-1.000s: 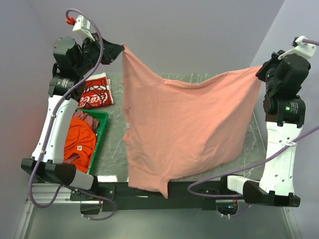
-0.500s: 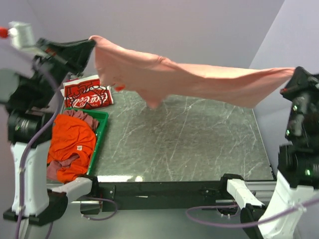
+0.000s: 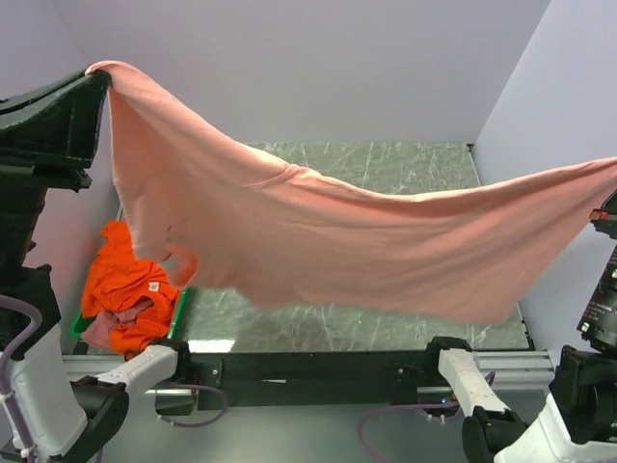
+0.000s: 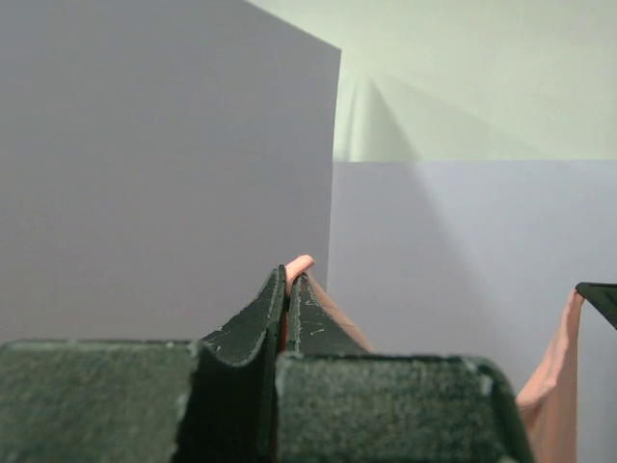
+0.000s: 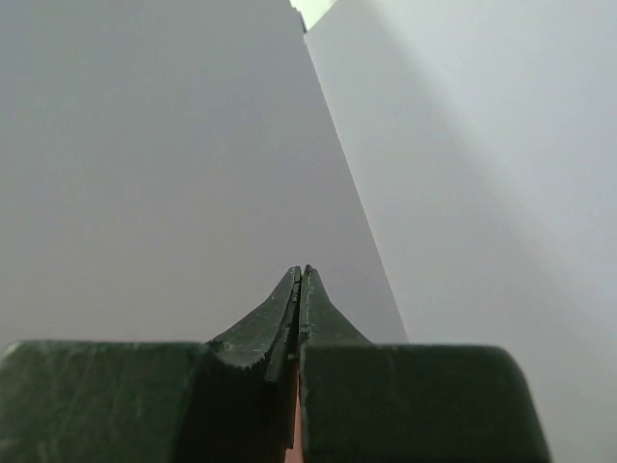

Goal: Fold and stack the t-shirts
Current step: Flatten the tshirt out

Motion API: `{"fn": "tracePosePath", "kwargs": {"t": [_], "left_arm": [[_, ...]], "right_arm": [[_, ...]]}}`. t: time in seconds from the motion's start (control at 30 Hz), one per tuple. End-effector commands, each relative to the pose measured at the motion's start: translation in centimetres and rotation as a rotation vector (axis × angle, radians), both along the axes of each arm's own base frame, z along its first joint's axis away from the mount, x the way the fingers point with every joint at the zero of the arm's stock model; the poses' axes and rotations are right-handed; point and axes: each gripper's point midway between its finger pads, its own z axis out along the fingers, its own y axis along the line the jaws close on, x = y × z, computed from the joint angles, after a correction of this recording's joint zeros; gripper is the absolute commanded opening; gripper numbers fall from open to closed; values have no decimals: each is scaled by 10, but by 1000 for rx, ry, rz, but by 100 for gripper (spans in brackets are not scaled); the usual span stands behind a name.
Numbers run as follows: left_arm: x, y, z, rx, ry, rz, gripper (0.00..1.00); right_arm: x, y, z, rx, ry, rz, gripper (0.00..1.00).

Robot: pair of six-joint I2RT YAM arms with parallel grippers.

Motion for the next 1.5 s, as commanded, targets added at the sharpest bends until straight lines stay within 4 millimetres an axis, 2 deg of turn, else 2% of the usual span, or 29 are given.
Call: {"fn": "tracePosePath", "kwargs": {"t": [0.0, 0.07, 0.13, 0.17, 0.27, 0.3, 0.37, 0.4, 0.43, 0.47, 0.57, 0.6, 0.63, 0.67, 0.7, 0.77, 0.8, 0.87, 0.9, 0.93, 0.97, 1.0, 1.03, 1.07, 1.1, 1.13, 1.2, 1.3, 1.47], "left_arm": [[3, -8, 19, 2, -104, -41, 1], [28, -15, 9, 10, -60, -58, 1], [71, -25, -9, 25, 2, -71, 1], [89, -29, -19, 34, 39, -76, 1], [170, -48, -72, 64, 215, -110, 1], [206, -57, -99, 75, 296, -123, 1], [252, -69, -146, 100, 407, -143, 1], [292, -77, -186, 120, 500, -145, 1], [316, -80, -213, 134, 557, -139, 1], [357, -89, -264, 153, 667, -141, 1], [414, -101, -331, 196, 793, -139, 1], [447, -108, -399, 212, 935, -149, 4], [461, -111, -399, 215, 935, -141, 12], [474, -113, -420, 219, 978, -132, 37], [490, -116, -470, 228, 1078, -127, 53], [500, -119, -481, 221, 1098, -134, 78], [499, -122, -487, 222, 1109, -146, 79], [491, -122, -500, 226, 1138, -133, 83], [481, -121, -484, 231, 1111, -131, 84], [472, -119, -502, 237, 1156, -130, 84], [460, -115, -484, 233, 1139, -124, 85], [452, -114, -483, 230, 1150, -120, 85], [438, -112, -503, 241, 1203, -124, 85], [428, -112, -504, 244, 1214, -122, 86], [414, -110, -486, 240, 1190, -115, 86], [399, -111, -507, 254, 1244, -114, 86], [377, -113, -504, 258, 1265, -128, 86], [339, -122, -544, 281, 1378, -144, 86], [316, -113, -587, 259, 1564, -75, 82]], "right_arm": [[17, -13, -6, 4, 31, -65, 0], [38, -22, -22, 20, 84, -102, 0], [58, -29, -35, 24, 118, -127, 0], [80, -36, -56, 39, 178, -149, 0], [125, -52, -100, 70, 287, -209, 0], [142, -57, -111, 78, 308, -226, 0], [172, -69, -156, 90, 408, -266, 0], [188, -74, -168, 101, 420, -284, 0], [199, -79, -185, 113, 443, -293, 0], [214, -86, -221, 124, 510, -311, 0], [251, -103, -291, 184, 602, -353, 0], [267, -109, -321, 199, 660, -375, 0], [276, -112, -340, 233, 672, -385, 0], [285, -115, -356, 249, 703, -390, 7], [301, -119, -390, 271, 784, -397, 22], [314, -119, -418, 321, 868, -388, 64], [322, -119, -442, 334, 930, -385, 68], [324, -113, -458, 349, 972, -351, 73], [322, -111, -458, 351, 964, -339, 74], [317, -108, -465, 351, 982, -329, 75], [314, -104, -467, 349, 991, -309, 75], [310, -100, -460, 347, 977, -289, 76], [302, -95, -468, 346, 1012, -269, 76], [300, -89, -469, 341, 1021, -236, 76], [296, -78, -466, 336, 1020, -180, 76], [288, -71, -477, 343, 1058, -149, 76], [280, -51, -481, 364, 1075, -49, 76], [261, -22, -505, 447, 1125, 74, 75], [233, 8, -557, 546, 1238, 188, 75]]}}
